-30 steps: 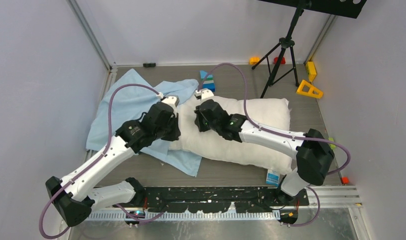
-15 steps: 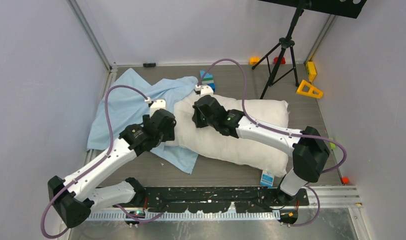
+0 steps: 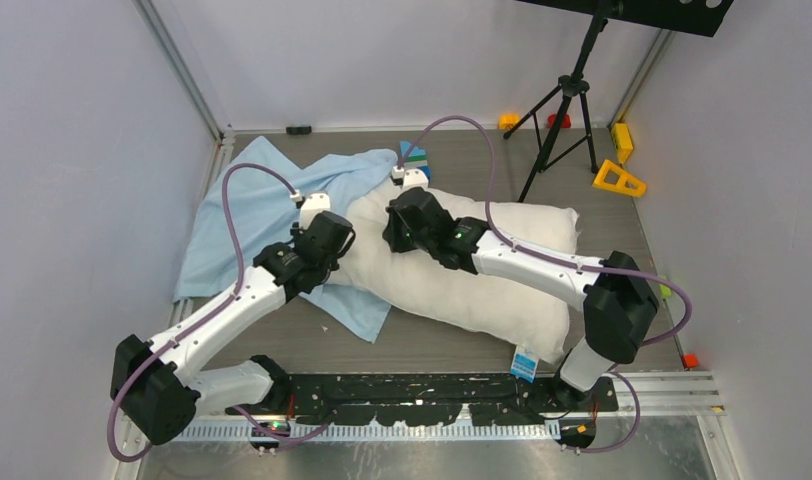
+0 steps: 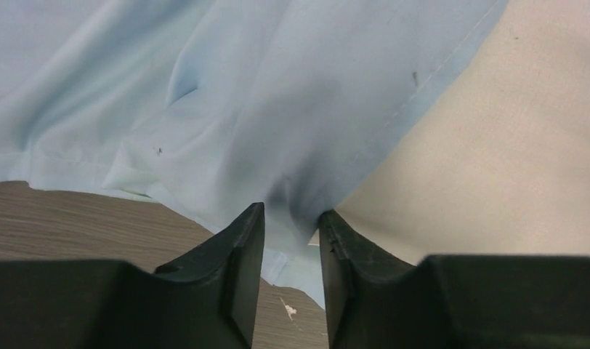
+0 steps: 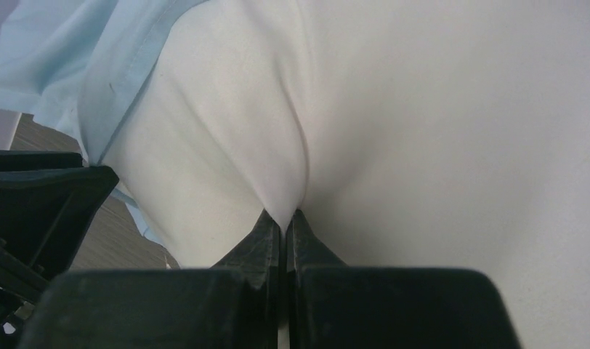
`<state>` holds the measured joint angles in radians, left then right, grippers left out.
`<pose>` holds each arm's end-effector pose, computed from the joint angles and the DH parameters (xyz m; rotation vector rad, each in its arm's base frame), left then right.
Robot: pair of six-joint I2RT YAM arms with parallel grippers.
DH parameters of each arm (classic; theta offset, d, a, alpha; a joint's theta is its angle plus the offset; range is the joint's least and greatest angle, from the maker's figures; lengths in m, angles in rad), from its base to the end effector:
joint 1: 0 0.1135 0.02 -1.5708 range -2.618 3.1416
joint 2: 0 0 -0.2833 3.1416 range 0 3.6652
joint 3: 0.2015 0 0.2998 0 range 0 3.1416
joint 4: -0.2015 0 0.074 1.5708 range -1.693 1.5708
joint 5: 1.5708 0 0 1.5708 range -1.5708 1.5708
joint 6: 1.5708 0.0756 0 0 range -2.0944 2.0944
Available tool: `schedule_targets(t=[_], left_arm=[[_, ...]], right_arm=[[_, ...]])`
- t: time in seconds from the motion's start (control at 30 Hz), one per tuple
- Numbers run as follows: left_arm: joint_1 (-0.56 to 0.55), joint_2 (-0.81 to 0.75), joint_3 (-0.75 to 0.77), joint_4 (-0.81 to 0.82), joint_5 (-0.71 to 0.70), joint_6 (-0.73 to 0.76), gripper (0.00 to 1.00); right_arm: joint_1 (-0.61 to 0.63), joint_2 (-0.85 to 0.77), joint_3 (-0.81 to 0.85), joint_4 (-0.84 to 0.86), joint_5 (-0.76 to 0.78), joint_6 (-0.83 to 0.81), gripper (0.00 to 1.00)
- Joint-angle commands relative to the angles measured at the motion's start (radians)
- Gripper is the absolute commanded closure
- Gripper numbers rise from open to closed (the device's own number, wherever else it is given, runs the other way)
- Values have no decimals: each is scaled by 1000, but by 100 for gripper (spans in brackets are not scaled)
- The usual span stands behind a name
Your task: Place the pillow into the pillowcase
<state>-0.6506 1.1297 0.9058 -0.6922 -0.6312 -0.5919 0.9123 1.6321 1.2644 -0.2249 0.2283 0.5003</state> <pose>0.2506 -0.1347 0.2559 -0.1838 2.2629 0.1531 0.2923 0.3498 0.2642 -0.3183 2.1788 0.5675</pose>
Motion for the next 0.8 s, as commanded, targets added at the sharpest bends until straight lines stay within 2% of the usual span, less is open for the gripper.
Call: schedule_targets(t=[0.0,0.3,0.43,0.53,0.77], left_arm=[[23,-18,30,34,-86,69,71],[42,-20,64,37,-58,144,86],[42,-4,73,54,11,162,87],[42,2,68,71,59,171,70],[43,22,56,94,-4,155,67]], right_arm=[[-28,3,10,-10,11,16,100],[-43,12,0,-3,-3,28,100],[-43,17,2,0,-10,33,100],[-44,25,5,1,-14,33,100],[-45,28,4,1,-18,33,100]])
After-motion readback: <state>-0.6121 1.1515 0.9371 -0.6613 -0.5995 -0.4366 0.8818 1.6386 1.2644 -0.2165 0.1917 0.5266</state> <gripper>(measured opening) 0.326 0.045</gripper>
